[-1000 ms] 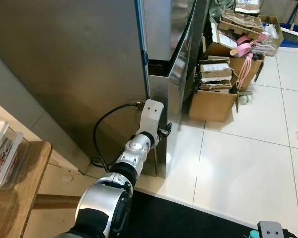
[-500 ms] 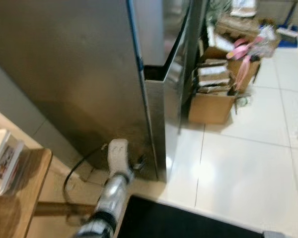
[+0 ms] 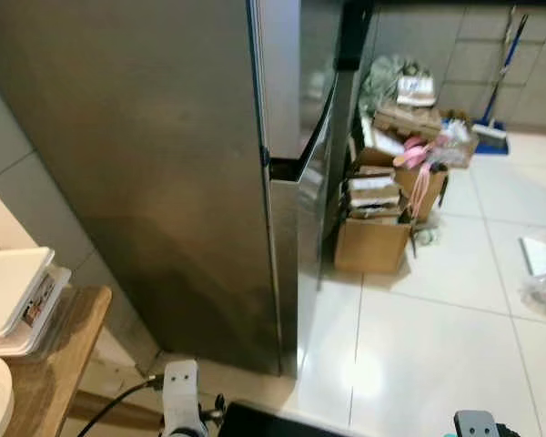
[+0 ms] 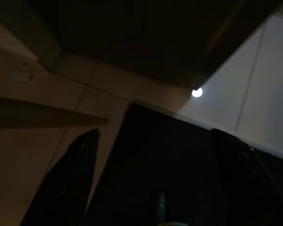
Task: Restocking fridge
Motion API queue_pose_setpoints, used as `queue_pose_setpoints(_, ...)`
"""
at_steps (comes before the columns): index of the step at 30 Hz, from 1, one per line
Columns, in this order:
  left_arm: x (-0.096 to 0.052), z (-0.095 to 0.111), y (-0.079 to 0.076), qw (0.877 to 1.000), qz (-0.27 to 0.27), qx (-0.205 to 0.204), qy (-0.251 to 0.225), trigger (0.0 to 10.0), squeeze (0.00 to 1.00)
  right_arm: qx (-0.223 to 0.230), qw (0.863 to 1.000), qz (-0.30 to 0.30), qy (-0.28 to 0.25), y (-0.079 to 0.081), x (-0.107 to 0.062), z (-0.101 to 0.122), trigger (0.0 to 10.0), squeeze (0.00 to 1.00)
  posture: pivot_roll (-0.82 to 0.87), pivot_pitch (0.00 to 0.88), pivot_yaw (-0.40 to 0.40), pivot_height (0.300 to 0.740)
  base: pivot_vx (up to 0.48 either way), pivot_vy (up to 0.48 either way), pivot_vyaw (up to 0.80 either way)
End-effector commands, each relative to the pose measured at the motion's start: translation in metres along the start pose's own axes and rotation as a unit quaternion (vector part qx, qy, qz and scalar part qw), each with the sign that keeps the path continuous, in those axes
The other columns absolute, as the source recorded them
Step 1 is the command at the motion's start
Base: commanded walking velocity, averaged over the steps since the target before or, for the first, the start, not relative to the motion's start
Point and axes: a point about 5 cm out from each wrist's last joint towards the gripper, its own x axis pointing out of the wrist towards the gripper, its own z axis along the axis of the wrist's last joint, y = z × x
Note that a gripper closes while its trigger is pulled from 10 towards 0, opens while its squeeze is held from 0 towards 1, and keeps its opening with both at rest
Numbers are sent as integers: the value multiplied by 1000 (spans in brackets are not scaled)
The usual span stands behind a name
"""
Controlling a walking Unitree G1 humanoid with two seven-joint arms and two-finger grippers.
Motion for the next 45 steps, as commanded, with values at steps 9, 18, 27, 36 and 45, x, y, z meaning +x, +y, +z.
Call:
queue_pose_setpoints(9, -5, -13, -9, 1000, -11, -8, 11, 0, 0, -9, 1000, 6, 21, 0, 0, -6, 10000, 0, -65, 64, 11, 740, 0, 0, 0)
queue_pose_setpoints(18, -5, -20, -9, 999, 3, 20, 50, 4353, 0, -4, 1000, 9, 30, 7, -1, -12, 10000, 0, -68, 59, 28, 740, 0, 0, 0)
queue_pose_setpoints(27, -4, -21, -16, 996, -11, 59, 64, 10000, 0, -3, 1000, 12, 28, 10, 0, -12, 10000, 0, -65, 62, 27, 740, 0, -40, 0)
queue_pose_setpoints(36, -4, -19, -10, 997, 17, 45, 59, 10000, 0, -1, 1000, 11, 24, 9, 2, -8, 10000, 0, -67, 65, 28, 740, 0, -327, 0)
queue_pose_setpoints(45, -2, -14, -4, 998, 33, 26, 54, 10000, 0, 1, 1000, 9, 27, 9, 2, -8, 10000, 0, -70, 64, 32, 740, 0, 0, 0)
